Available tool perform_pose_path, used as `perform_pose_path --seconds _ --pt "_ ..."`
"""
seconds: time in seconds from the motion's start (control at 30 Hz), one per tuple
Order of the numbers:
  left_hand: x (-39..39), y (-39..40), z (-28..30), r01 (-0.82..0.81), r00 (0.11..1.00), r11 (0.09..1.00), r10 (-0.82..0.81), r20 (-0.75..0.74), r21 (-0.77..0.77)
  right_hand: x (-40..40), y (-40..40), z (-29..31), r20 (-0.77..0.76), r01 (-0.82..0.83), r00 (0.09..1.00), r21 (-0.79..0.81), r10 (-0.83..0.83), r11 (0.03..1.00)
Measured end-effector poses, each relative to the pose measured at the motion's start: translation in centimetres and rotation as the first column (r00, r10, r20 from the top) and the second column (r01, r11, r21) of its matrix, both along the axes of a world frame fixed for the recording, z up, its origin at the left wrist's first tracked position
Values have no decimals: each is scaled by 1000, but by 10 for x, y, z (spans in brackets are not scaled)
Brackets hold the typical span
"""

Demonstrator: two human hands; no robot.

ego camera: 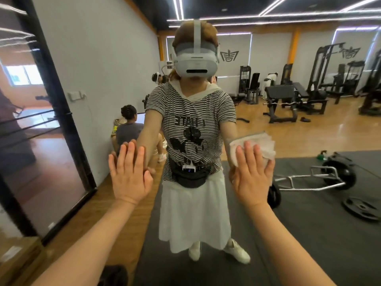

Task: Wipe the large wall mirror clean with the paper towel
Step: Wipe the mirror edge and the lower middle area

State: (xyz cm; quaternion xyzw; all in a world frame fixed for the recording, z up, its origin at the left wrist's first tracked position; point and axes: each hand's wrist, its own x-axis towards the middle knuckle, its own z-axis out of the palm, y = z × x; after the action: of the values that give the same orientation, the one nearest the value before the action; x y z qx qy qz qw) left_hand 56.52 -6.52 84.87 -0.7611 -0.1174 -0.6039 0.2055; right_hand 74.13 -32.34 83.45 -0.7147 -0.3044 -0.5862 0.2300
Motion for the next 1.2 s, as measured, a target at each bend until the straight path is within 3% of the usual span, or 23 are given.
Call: perform_pose_path --seconds 0.13,0.3,0.37,0.5,0.73,0.97,1.07,1.13,1.2 --pt "0 -3 0 5 1000 1000 -5 3 -11 25 -37 5 -200 38 980 229 8 973" --pt "0 -2 1 -5 1000 1000 5 11 4 -14 15 21 -366 57 922 455 128 889" --pt "0 -2 0 -12 1000 1000 12 9 5 -40 48 19 -337 -12 928 394 157 919" --pt "-1 -3 1 -12 1000 1000 12 -16 -3 -84 98 -6 -168 -177 969 29 179 984" --pt "-1 -2 1 16 1000 1000 -16 -9 -7 -38 46 -3 57 -80 994 -174 91 982" --pt "-2 -4 3 14 1000 1000 -15 -22 -25 5 -18 10 -82 -11 997 0 11 1000" --pt "-2 -4 3 24 1000 999 -24 -12 -23 -13 12 20 -226 -21 970 288 89 957" --pt "-2 -3 2 22 1000 1000 -23 -14 -22 -32 42 42 -358 26 912 535 199 845" --pt "-2 -3 1 13 1000 1000 -13 -22 -21 -52 71 65 -391 51 886 619 250 784"
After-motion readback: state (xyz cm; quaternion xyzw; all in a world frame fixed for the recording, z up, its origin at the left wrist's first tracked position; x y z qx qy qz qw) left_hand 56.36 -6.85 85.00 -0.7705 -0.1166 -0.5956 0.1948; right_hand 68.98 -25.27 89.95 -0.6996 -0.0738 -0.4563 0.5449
